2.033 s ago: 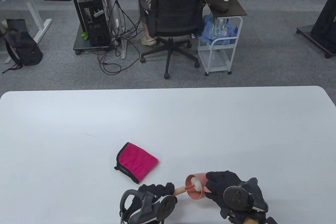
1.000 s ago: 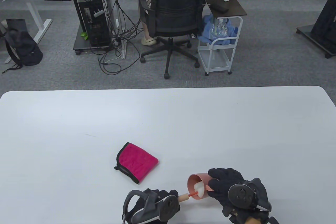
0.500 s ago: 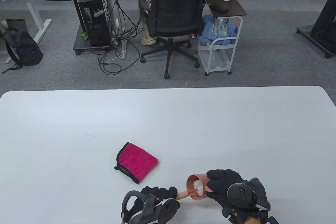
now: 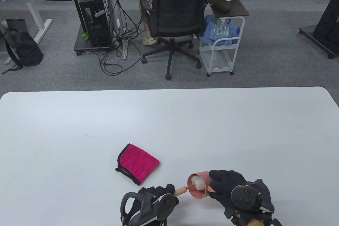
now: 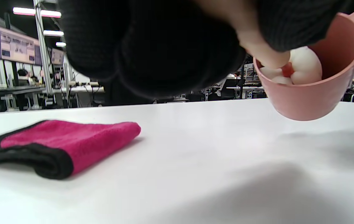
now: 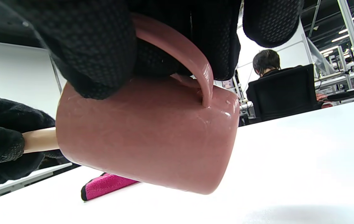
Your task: Brush the water cup with the cup brush
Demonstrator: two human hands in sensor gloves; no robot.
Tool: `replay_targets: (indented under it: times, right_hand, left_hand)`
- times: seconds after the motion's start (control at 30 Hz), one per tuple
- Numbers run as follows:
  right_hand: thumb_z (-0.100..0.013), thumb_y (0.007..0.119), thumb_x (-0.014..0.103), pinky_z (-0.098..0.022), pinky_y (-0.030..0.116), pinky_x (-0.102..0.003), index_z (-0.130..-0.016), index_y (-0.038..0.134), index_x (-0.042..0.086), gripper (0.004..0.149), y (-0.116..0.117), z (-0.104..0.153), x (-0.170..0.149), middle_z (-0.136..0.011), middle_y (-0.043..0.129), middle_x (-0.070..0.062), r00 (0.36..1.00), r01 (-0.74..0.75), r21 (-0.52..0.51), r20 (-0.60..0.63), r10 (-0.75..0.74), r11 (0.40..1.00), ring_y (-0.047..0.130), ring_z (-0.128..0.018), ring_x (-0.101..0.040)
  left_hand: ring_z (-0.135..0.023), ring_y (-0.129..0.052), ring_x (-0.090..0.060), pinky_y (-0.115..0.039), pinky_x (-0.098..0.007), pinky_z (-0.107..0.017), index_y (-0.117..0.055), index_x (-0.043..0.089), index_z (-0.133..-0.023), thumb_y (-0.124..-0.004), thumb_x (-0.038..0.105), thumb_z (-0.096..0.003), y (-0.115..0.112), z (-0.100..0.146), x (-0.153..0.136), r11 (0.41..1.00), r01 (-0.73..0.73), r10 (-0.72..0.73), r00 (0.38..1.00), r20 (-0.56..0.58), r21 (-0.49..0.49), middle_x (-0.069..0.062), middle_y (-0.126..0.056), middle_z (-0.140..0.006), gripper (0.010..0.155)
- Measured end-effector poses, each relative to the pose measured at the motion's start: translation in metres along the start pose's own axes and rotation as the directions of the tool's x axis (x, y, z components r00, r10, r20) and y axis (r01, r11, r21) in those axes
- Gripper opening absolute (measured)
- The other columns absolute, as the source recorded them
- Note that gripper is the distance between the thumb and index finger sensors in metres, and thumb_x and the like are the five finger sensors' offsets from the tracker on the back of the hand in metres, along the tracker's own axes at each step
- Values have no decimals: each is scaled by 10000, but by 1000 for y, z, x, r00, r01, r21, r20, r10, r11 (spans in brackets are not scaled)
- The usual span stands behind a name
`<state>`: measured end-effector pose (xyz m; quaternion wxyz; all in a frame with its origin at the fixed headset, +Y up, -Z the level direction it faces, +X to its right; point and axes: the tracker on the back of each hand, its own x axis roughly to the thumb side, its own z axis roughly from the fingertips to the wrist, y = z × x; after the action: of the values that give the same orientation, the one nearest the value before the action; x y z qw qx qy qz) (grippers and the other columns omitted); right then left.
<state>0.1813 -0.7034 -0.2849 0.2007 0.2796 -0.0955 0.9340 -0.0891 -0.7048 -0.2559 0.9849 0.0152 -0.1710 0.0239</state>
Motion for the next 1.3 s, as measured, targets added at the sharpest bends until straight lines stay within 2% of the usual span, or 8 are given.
replay_targets:
  times: [0.4,0.77,1.03,1.1,1.13,1.2,1.3]
  right_hand:
    - [-416,918,349,-672,588,-576,-696,898,178,329,3,-1,7,-975,782,-95,998,-50,-9,42,50,999,804,-859,-385]
    - [-418,919,344,-674,581,-578,-698,899,169,331,3,0,4,-968,787,-99,999,-35,-12,34,35,999,802,-854,-388]
    - [-422,921,335,-672,582,-578,-699,895,157,331,8,-2,0,-965,781,-115,999,-13,7,32,12,1000,801,-848,-394]
    - [-423,921,335,-672,581,-578,-699,893,155,331,9,-3,0,-965,779,-117,999,-13,15,30,12,1000,802,-846,-395]
    - [-425,921,333,-671,583,-578,-700,889,152,331,9,-3,1,-964,775,-121,999,-7,7,38,6,1000,802,-845,-396]
    - [-428,921,329,-670,586,-576,-704,881,146,333,6,-3,3,-965,768,-125,999,-7,-19,52,8,1000,800,-843,-400]
    - [-426,922,332,-666,598,-572,-702,882,148,334,5,-2,4,-962,772,-124,998,-19,-19,59,20,1000,810,-837,-399]
  left_hand:
    - [-283,-1024,-195,-882,-433,-401,-790,286,-901,-735,548,-411,-9,-5,0,992,-40,40,999,-6,-121,39,-982,-575,558]
    - [-294,-1023,-197,-873,-435,-426,-791,286,-900,-748,545,-408,-11,-4,5,989,-44,50,998,38,-144,43,-980,-579,558]
    - [-299,-1021,-193,-868,-430,-438,-797,297,-894,-761,550,-401,-9,-2,12,995,23,-14,996,87,-95,51,-979,-582,556]
    - [-293,-1018,-188,-865,-424,-441,-810,295,-885,-767,553,-398,-4,1,16,998,62,-58,992,111,-28,59,-983,-575,553]
    - [-290,-1016,-187,-865,-424,-440,-818,285,-878,-771,553,-397,0,4,19,993,102,-109,987,118,59,59,-984,-573,552]
    - [-294,-1017,-164,-871,-407,-442,-810,292,-876,-756,567,-401,6,7,21,978,174,-187,976,109,118,82,-980,-575,552]
    - [-300,-1014,-172,-864,-413,-447,-812,288,-874,-760,563,-399,6,7,19,984,139,-151,983,102,111,77,-978,-579,551]
